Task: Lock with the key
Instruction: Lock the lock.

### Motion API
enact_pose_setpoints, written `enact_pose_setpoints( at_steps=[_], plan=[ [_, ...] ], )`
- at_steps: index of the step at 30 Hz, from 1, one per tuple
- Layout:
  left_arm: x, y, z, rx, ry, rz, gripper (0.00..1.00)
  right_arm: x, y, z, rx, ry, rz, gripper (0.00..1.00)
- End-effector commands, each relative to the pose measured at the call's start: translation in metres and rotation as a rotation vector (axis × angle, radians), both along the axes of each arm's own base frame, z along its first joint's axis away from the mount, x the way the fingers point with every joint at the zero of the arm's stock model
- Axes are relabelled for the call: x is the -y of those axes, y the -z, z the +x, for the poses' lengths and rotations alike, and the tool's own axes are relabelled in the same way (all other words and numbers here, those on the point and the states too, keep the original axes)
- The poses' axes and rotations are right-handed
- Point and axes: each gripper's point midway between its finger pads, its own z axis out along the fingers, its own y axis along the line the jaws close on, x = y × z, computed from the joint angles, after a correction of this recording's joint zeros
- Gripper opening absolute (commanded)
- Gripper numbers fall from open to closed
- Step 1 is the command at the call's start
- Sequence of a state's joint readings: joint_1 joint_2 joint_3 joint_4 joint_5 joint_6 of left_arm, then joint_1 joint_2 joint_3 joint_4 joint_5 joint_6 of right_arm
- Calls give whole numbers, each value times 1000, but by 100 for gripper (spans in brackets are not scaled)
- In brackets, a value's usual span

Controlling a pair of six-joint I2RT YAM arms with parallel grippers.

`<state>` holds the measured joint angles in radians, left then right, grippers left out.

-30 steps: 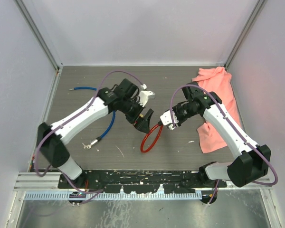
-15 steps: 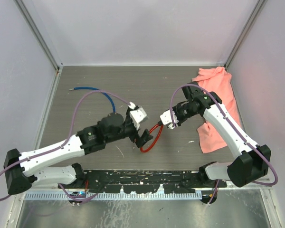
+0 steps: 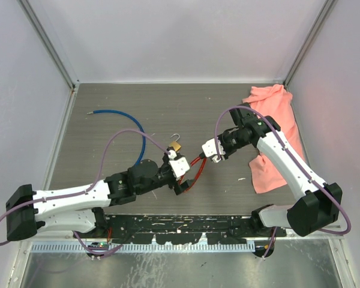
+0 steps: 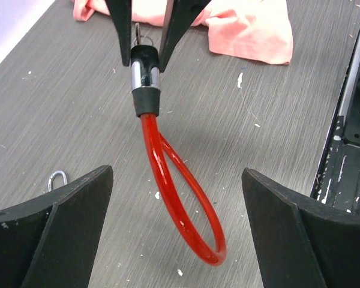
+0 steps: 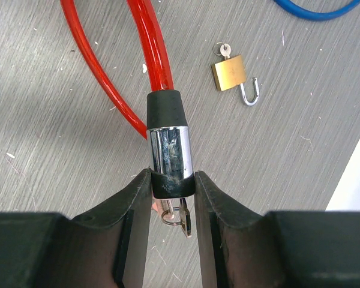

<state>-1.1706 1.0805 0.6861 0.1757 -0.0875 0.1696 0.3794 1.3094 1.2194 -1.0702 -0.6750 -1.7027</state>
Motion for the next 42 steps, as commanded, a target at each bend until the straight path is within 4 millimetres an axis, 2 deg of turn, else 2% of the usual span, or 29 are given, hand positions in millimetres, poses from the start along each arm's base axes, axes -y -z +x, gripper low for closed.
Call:
enact_pose_setpoints(
  at_steps=[1, 6, 11, 13, 15, 21, 27, 33, 37, 42],
  plan=[
    [10, -38, 5, 68, -66, -96, 89, -1, 0, -11, -68, 4, 5, 2],
    [19, -19, 3, 33, -86, -35, 82, -1, 0, -11, -70, 6, 5, 2],
    [32, -13, 7, 22, -98, 20, 77, -1, 0, -10, -71, 10, 5, 2],
    [34, -10, 11, 15, -119, 32, 76, -2, -2, -10, -68, 9, 7, 2],
    [35, 2, 20, 16, -165, 74, 75, -1, -2, -11, -70, 10, 7, 2],
    [33, -4, 34, 56, -216, 57, 70, -1, -3, -12, -71, 8, 9, 2],
    [32, 7, 35, -10, -176, 20, 56, -1, -4, -13, -70, 9, 13, 2],
    [37, 16, 40, -54, -154, 12, 50, -3, -5, -12, -73, 8, 16, 2],
    [37, 18, 46, -63, -162, 13, 35, -3, -6, -13, -73, 9, 20, 2],
    [42, 21, 49, -87, -135, 49, 32, -3, -7, -14, -78, 13, 25, 2]
  ],
)
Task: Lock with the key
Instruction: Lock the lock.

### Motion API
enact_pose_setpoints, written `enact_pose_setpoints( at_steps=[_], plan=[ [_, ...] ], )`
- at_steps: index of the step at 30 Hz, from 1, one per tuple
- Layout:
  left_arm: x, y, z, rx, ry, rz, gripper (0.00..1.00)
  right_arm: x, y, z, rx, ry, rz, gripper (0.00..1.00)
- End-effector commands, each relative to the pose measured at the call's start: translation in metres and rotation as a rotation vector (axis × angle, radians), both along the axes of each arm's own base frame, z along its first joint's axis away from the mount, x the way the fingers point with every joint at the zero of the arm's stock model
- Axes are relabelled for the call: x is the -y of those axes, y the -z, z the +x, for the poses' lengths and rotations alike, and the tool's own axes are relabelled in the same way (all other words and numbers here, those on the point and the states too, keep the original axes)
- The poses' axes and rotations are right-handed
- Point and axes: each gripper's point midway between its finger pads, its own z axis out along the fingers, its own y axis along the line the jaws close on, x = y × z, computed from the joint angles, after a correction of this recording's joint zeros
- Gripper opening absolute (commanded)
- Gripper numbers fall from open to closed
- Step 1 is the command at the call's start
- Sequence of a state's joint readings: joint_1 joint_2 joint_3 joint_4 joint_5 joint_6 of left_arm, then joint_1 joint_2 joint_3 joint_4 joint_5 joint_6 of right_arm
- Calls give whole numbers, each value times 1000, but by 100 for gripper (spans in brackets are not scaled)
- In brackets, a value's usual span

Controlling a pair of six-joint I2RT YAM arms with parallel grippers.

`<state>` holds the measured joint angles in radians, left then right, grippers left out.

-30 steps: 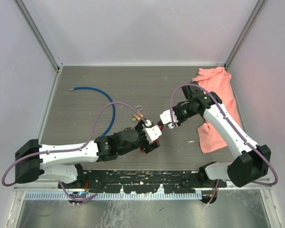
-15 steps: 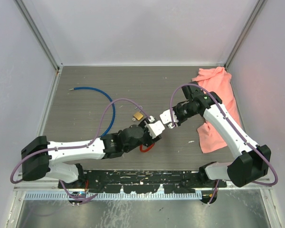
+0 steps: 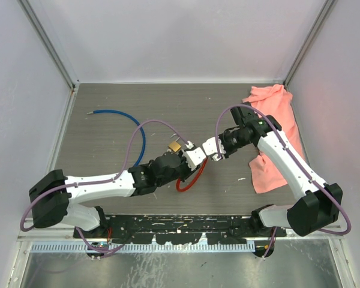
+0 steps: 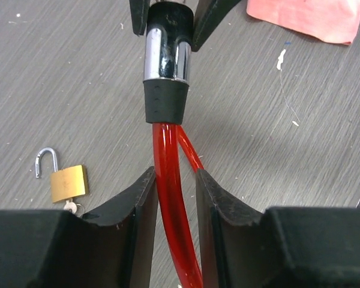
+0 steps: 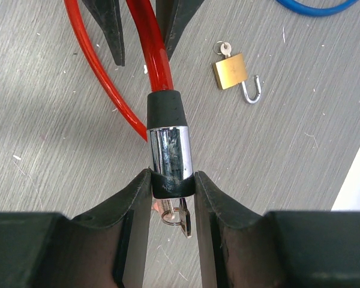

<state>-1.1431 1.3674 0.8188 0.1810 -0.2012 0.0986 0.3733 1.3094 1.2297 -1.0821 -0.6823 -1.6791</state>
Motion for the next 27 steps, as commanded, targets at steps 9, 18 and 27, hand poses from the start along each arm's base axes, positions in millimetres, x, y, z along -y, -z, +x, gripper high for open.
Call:
enact_pose_setpoints(
  at_steps=[9, 18, 27],
  plan=[
    [12, -17, 9, -20, 136, 13, 0, -4, -5, -16, -95, 35, 43, 9],
    [-5, -15, 9, -98, 317, 174, 0, 23, -21, -2, -194, 187, 200, 54],
    [-5, -3, 6, -148, 342, 218, 0, 52, -21, -10, -331, 266, 360, 63]
  ],
)
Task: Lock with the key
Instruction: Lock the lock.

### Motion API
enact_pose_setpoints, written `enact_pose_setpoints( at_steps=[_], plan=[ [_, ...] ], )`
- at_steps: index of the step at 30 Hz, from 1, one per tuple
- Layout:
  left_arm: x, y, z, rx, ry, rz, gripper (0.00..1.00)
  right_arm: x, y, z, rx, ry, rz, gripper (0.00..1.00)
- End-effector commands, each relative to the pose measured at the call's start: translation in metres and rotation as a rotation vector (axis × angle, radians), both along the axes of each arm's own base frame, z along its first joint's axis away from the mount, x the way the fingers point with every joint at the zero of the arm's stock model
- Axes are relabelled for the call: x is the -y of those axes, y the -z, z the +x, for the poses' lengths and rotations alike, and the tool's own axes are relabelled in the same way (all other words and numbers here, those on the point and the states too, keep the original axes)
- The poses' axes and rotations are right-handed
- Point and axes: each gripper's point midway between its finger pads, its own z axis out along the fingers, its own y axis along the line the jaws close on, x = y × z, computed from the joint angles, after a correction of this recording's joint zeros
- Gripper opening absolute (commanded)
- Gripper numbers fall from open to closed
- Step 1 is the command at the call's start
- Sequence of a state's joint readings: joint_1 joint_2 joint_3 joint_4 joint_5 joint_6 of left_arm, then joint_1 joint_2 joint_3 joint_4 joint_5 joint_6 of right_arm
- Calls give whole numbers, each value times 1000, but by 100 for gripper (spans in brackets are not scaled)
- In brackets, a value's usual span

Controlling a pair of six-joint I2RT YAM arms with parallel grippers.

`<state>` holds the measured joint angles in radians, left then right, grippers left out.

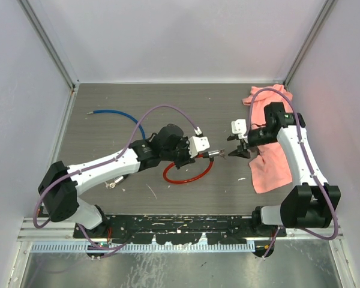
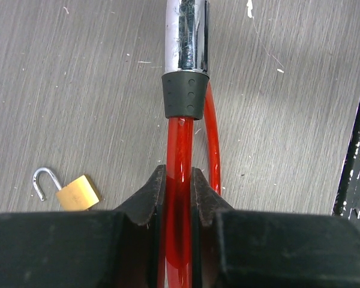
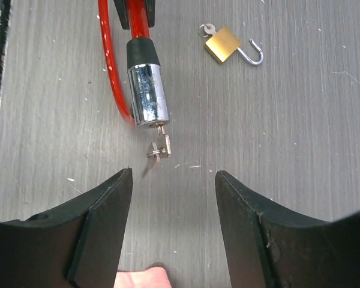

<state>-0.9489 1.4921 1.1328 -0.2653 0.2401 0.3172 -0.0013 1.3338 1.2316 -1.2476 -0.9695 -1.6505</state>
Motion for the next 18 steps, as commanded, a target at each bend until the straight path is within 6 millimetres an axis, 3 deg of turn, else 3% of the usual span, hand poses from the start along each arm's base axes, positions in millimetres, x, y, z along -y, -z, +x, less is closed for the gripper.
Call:
enact_pose_setpoints(
  at_steps=[1, 7, 12, 13, 16, 18],
  plan=[
    [-4, -1, -11, -8, 40, 12, 0, -7, -10, -20, -67, -14, 152, 63],
    [-15, 4, -21, 8, 28, 17, 0, -12, 0, -47, -201, 47, 299, 56],
    [-18, 5, -23, 0, 19, 13, 0, 2, 19, -44, -249, 176, 457, 53],
    [-18, 5, -24, -2, 21, 12, 0, 2, 22, -45, -221, 169, 481, 55],
    [-15, 4, -24, -9, 23, 6, 0, -3, 33, -47, -223, 179, 571, 73],
    [-14, 4, -24, -13, 23, 4, 0, -9, 40, -48, -230, 166, 598, 78]
  ],
)
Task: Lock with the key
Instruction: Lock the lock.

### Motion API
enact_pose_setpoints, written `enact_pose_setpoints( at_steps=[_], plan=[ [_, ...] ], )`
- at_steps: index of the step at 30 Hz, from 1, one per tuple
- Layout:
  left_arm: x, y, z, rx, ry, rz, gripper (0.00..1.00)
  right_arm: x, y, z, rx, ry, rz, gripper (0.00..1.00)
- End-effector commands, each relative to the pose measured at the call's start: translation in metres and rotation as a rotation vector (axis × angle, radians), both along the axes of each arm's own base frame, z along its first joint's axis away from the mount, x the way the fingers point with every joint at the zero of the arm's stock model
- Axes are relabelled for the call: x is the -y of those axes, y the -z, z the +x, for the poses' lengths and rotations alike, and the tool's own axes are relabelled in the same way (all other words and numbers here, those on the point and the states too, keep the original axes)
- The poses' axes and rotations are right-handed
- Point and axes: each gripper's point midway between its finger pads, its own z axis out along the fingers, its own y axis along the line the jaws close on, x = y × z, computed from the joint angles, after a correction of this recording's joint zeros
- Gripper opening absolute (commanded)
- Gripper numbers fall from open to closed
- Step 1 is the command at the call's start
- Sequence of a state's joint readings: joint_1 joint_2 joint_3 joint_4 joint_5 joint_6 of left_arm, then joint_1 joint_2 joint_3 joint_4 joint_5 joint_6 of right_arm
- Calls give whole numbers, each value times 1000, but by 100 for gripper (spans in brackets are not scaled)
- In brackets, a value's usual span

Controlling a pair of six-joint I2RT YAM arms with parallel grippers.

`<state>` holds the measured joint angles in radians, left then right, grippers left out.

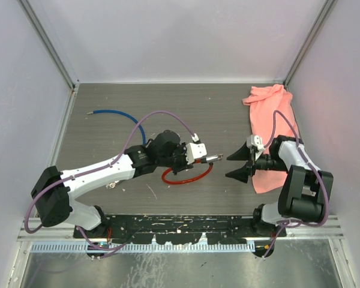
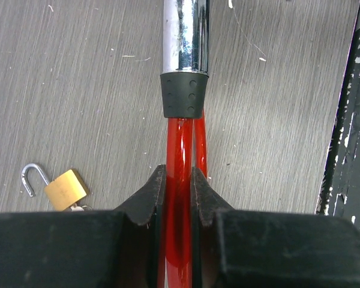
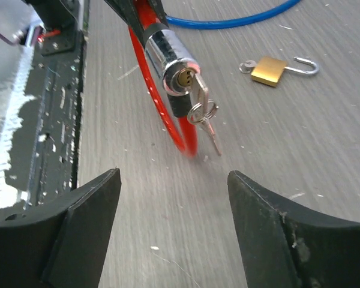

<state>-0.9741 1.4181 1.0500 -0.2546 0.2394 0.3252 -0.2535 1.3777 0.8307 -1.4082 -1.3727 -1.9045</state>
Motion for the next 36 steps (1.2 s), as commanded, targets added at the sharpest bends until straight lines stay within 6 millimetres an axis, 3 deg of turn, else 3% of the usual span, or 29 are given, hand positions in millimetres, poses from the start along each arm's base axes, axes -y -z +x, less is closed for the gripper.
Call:
enact_pose_setpoints(
  at_steps=[1, 7, 10, 17, 21, 28, 36],
  plan=[
    [-3, -1, -4, -22, -8, 0, 0, -15, -5, 5, 85, 23, 147, 78],
    [-3, -1, -6, -34, -11, -9, 0, -27, 1, 8, 105, 7, 201, 80],
    [-3, -1, -7, -39, -10, -13, 0, -38, 2, 4, 102, -46, 204, 74],
    [-4, -4, -7, -30, -11, -21, 0, -35, -7, 12, 92, -54, 190, 70],
    [-5, -4, -8, -25, -11, -22, 0, -21, -17, 26, 86, -23, 156, 70],
    [-9, -7, -8, -16, -13, -21, 0, 16, 2, 30, -1, 8, -16, 72],
    [-15, -7, -12, -17, -17, -19, 0, 87, 43, 73, 82, 297, -398, 99]
  ],
)
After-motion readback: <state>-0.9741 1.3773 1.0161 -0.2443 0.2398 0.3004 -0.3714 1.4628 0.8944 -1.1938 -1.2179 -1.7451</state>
